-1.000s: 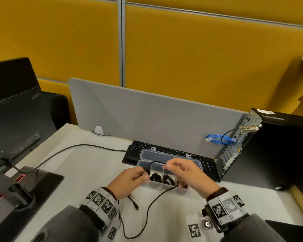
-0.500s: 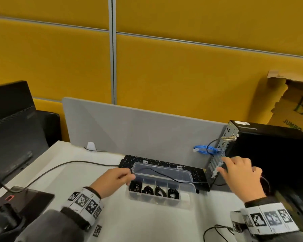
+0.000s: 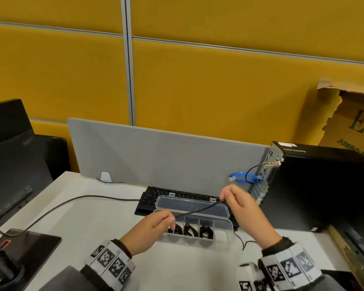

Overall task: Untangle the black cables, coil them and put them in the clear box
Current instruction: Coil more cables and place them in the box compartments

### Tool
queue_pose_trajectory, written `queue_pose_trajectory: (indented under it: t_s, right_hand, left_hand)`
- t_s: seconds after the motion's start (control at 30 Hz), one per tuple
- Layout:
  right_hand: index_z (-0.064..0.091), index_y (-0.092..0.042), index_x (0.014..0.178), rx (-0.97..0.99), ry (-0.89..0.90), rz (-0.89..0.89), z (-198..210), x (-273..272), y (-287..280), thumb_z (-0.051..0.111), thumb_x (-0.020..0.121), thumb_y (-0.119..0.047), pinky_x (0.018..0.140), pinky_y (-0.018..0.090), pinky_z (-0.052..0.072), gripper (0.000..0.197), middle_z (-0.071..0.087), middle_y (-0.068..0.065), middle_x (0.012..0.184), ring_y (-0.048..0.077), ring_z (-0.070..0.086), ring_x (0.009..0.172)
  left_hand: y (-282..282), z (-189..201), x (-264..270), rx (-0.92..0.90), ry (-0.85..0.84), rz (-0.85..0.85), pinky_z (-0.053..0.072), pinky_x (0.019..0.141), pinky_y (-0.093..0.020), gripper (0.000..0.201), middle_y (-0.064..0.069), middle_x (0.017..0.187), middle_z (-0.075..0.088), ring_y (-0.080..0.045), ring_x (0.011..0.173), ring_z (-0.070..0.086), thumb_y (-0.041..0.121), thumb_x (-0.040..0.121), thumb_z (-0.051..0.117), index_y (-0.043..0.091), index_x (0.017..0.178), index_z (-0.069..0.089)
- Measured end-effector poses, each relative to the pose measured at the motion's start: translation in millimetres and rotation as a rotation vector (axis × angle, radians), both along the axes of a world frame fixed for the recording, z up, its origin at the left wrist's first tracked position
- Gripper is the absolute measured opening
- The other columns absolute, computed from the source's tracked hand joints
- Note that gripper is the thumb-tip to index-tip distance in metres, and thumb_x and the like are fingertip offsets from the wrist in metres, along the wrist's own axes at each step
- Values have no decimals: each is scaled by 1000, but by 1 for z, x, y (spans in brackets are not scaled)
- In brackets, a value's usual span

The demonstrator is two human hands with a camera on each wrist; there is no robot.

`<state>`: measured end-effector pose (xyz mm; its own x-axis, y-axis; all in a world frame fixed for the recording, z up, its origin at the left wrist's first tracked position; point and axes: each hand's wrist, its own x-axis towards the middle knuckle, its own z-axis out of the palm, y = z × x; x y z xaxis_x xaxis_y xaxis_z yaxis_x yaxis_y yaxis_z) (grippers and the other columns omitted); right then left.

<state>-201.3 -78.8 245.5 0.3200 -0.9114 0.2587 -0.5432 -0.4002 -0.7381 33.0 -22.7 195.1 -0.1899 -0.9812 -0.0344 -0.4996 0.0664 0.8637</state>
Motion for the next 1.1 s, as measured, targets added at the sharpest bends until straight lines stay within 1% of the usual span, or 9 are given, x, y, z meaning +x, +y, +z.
queue_pose_trajectory:
  t_s: [0.13, 0.23, 0.4, 0.53, 0.67, 0.8, 0.9, 1.0, 1.1]
  right_hand:
    - [52, -25, 80, -62, 3, 30, 1, -1, -7, 42, 96, -33, 59, 14, 39, 21, 52, -1, 69, 1, 46, 59]
    - [55, -26, 82, -28, 250, 196, -17, 13, 1, 40, 98, -29, 73, 20, 45, 23, 60, -9, 82, -2, 54, 73]
    - [54, -25, 97, 41, 399, 539, -39, 50, 52, 37, 98, -39, 67, 11, 40, 22, 56, -18, 77, -7, 50, 69]
    - [51, -33, 85, -133, 251, 378, -9, 38, 42, 44, 96, -36, 63, 13, 40, 13, 55, -18, 69, -3, 52, 66]
    - [58, -40, 81, -241, -31, 117, -1, 20, 11, 54, 92, -26, 67, 18, 47, 19, 66, -14, 78, 5, 61, 75]
    - [58, -48, 98, 17, 227, 279, -35, 28, 20, 39, 98, -32, 85, 27, 51, 25, 67, -17, 98, 5, 63, 91]
    - [58, -22, 107, 114, 418, 509, -47, 45, 50, 34, 101, -33, 86, 18, 42, 28, 61, -4, 101, 6, 57, 93]
    - [57, -31, 83, 129, 341, 522, -24, 45, 58, 37, 100, -31, 72, 11, 35, 26, 50, -14, 77, -7, 45, 71]
    - [51, -41, 71, -43, 164, 279, 0, 26, 33, 47, 97, -27, 66, 12, 39, 30, 56, -18, 70, -3, 53, 68]
  left_hand:
    - [4, 17, -1, 212, 819, -28, 27, 41, -17, 23, 8, 53, 30, -6, 42, 23, 29, 90, 54, 9, 78, 54]
    - [-2, 44, -4, 127, 1183, 98, 30, 37, -14, 25, -1, 63, 53, -5, 42, 39, 18, 90, 47, 0, 98, 63]
    - [-17, 36, -17, -157, 739, 226, 47, 97, -25, 33, -1, 118, 66, -9, 111, 61, 23, 100, 32, 11, 113, 59]
    - [-17, 8, -20, -250, -95, 148, 49, 88, -27, 23, 7, 96, 66, -4, 90, 62, 26, 100, 34, 22, 90, 54]
    - [5, 27, -33, 223, 531, -234, 49, 63, -21, 38, -4, 76, 70, -13, 62, 64, 22, 101, 31, 5, 83, 60]
    - [7, 52, -39, 126, 966, -99, 48, 57, -19, 32, -13, 79, 70, -14, 57, 59, 19, 95, 42, 0, 92, 67]
    - [-11, 43, -31, -131, 661, 124, 53, 74, -20, 23, -8, 101, 71, -11, 79, 69, 13, 95, 43, 7, 103, 63]
    - [-13, 19, -23, -264, -48, 156, 51, 79, -15, 18, 8, 85, 70, 5, 77, 65, 22, 96, 47, 19, 102, 64]
    - [-2, 12, -26, 15, 75, 26, 49, 59, -17, 32, 3, 66, 66, -5, 58, 64, 29, 97, 42, 13, 78, 62]
